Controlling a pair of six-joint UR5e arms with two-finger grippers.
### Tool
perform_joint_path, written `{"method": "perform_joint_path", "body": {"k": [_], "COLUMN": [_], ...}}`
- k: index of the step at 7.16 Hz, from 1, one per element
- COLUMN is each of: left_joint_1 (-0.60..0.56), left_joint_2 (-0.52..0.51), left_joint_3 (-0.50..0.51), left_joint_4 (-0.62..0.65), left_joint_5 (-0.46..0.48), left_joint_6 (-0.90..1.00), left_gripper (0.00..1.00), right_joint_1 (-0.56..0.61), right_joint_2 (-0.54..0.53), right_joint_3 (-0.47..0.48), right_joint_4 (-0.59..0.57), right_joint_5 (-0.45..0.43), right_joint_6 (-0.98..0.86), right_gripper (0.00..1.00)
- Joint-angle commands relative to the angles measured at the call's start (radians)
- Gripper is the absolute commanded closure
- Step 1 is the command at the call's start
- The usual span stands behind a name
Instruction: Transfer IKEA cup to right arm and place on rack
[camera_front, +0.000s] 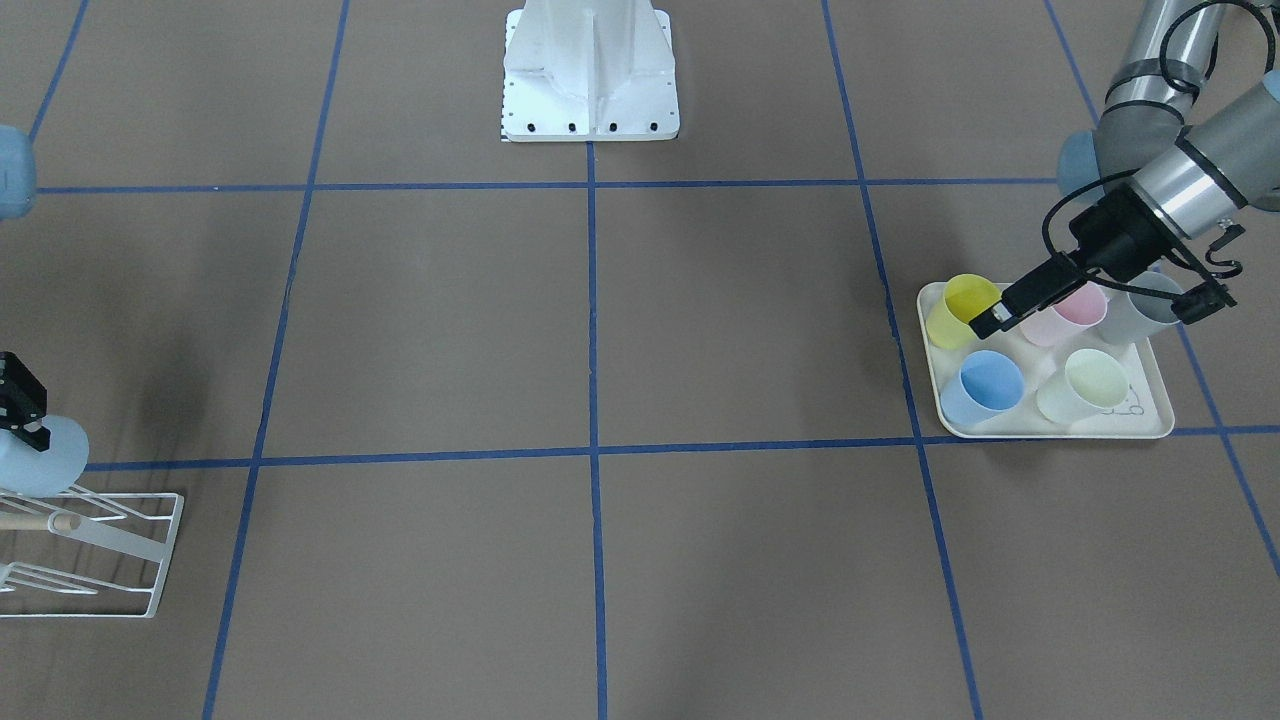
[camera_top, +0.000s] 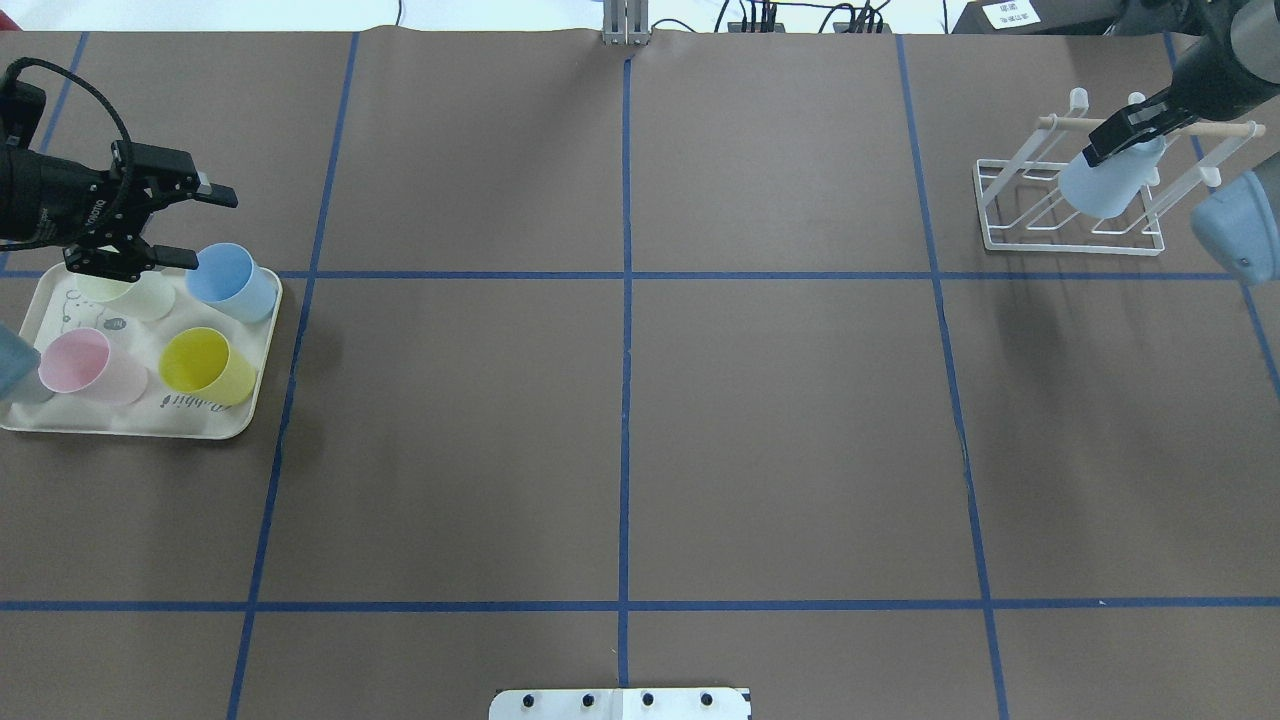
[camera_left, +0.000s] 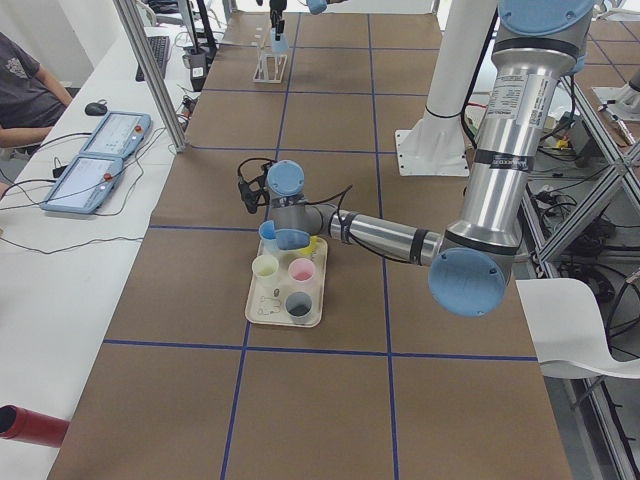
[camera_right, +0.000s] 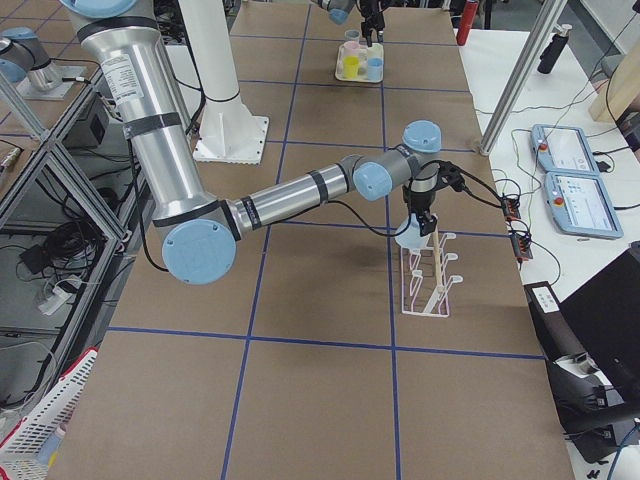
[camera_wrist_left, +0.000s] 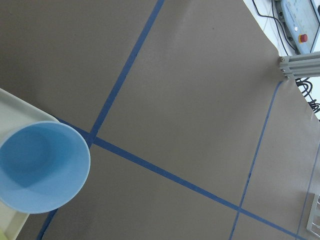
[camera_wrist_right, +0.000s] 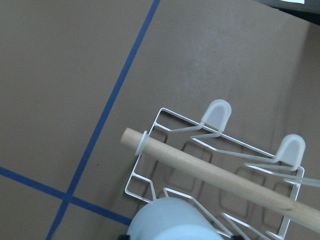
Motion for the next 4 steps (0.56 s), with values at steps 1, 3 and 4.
{"method": "perform_joint_path", "body": {"k": [1, 3, 4], "left_joint_1": [0.0, -0.005, -0.009], "left_joint_2": [-0.002, 0.046, 0.079], "left_joint_3": [0.0, 0.003, 0.009], "left_joint_4": [0.001, 0.009, 0.021], "left_joint_5": [-0.002, -0.003, -0.003], "left_joint_6": [0.003, 0.149, 0.241], "left_gripper": [0.0, 0.0, 0.0], "right_joint_1": [-0.006, -0.006, -0.006], "right_joint_2": [0.0, -0.003, -0.005], "right_joint_3": [-0.008, -0.003, -0.003], "right_joint_4": [0.0, 0.0, 0.0], "right_joint_5": [0.0, 0.003, 0.005], "right_joint_6": [0.011, 0.014, 0.014], "right_gripper": [0.06, 0.01, 0.01]}}
